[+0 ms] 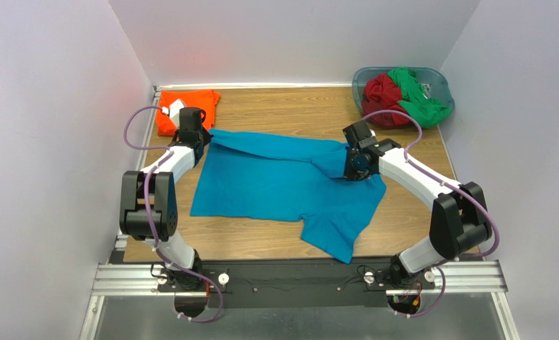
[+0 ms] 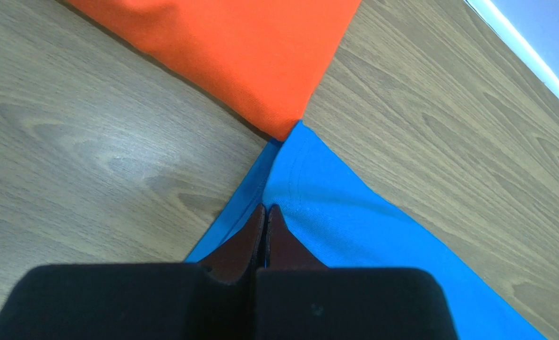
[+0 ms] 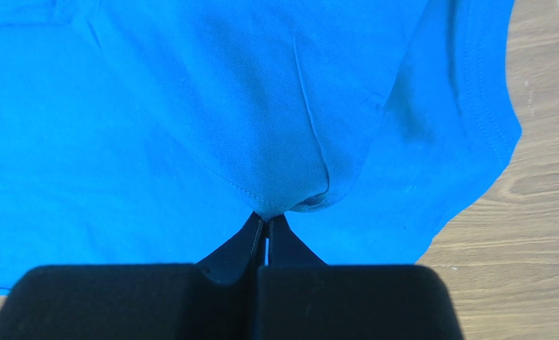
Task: Fold and stack the t-shirts
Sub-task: Fold the tshirt
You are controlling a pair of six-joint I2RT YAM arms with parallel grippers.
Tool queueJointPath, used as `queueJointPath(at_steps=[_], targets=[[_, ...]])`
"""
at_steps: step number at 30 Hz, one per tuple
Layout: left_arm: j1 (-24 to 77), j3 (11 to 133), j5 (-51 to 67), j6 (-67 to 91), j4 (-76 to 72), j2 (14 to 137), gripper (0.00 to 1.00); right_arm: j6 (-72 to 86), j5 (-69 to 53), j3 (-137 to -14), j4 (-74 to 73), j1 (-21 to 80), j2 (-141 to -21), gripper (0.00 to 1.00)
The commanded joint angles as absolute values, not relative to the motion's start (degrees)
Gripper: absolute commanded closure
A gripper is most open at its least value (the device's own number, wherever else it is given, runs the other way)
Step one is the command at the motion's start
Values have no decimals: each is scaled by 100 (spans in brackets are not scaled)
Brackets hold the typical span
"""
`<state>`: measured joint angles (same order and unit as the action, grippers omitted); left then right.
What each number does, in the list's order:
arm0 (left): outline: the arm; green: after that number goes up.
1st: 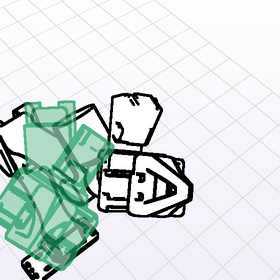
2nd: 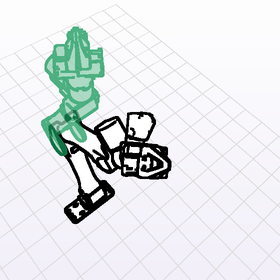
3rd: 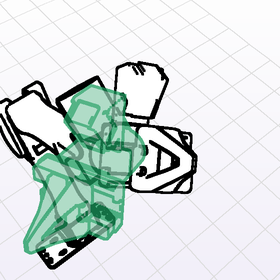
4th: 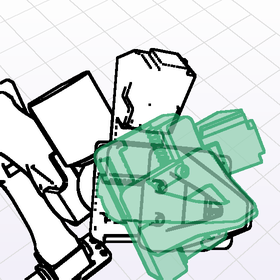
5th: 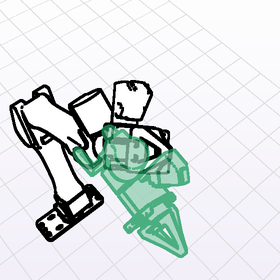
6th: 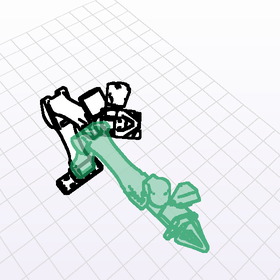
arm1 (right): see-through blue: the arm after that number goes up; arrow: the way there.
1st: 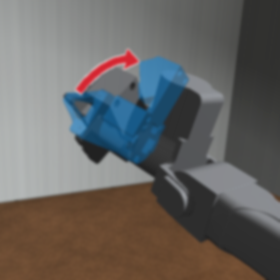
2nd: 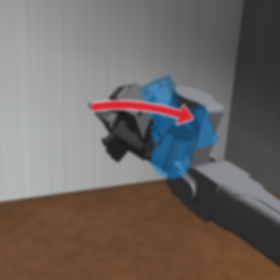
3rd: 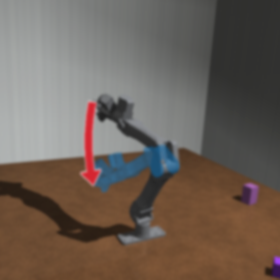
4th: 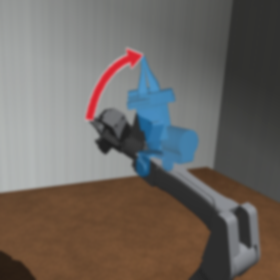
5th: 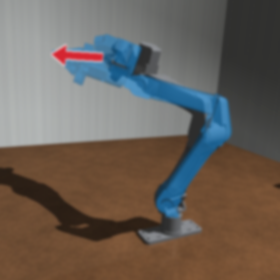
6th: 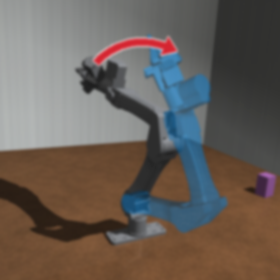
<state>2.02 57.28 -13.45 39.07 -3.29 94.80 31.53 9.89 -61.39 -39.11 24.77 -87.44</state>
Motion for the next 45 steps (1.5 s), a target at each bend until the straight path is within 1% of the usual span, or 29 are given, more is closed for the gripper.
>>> queueJointPath(at_steps=[1,5,7,8,9,10,11,12,13,14,15,20,23,27,31,33,38,40,41,43,45], targets=[[149,5695,-1495,3911,-211,9369,100,3173,738,-6012,-4061,2505,-8736,94],[149,5599,-1450,3946,-194,9325,100,3129,651,-5924,-4052,2505,-8885,87],[149,5555,-1485,3955,-150,9264,87,3085,589,-5863,-4061,2505,-8956,81],[149,5546,-1520,3955,-115,9246,80,3059,554,-5836,-4052,2505,-8965,73],[149,5520,-1538,3946,-45,9176,60,2989,554,-5801,-4052,2505,-8982,66],[149,5502,-1547,3946,-18,9124,50,2936,536,-5783,-4052,2505,-8974,61],[149,5485,-1564,3955,-9,9071,40,2883,545,-5775,-4052,2505,-8921,49],[149,5441,-1564,3964,-9,8931,18,2744,554,-5783,-4043,2505,-8886,40],[149,5423,-1564,3973,122,8860,8,2664,589,-5818,-4026,2505,-8851,32],[149,5405,-1599,3973,149,8764,2,2585,606,-5836,-3999,2505,-8720,14],[149,5370,-1626,3990,228,8597,2,2419,624,-5879,-3921,2505,-8649,0],[158,5107,-1459,4043,290,7955,2,1942,246,-6055,-3674,2505,-8446,0],[158,4843,-1310,4096,255,7472,2,1680,-507,-6126,-3271,2514,-8551,0],[167,4325,-818,4140,185,6936,2,1469,-1184,-6327,-2928,2557,-8902,0],[185,3492,-510,4219,176,6286,2,1389,-1397,-6661,-2822,2601,-9604,1],[185,3175,-510,4254,237,5970,2,1371,-1415,-6863,-2795,2619,-9843,5],[185,2857,-791,4535,562,5529,2,1363,-1248,-7154,-2742,2628,-10379,13],[185,2708,-835,4631,677,5389,2,1319,-1283,-7207,-2690,2628,-10573,18],[185,2655,-826,4693,694,5344,2,1301,-1266,-7259,-2681,2628,-10625,24],[185,2558,-826,4737,703,5221,2,1309,-1187,-7303,-2672,2628,-10810,27],[185,2549,-861,4781,790,5168,2,1388,-1029,-7339,-2681,2628,-10924,32]])
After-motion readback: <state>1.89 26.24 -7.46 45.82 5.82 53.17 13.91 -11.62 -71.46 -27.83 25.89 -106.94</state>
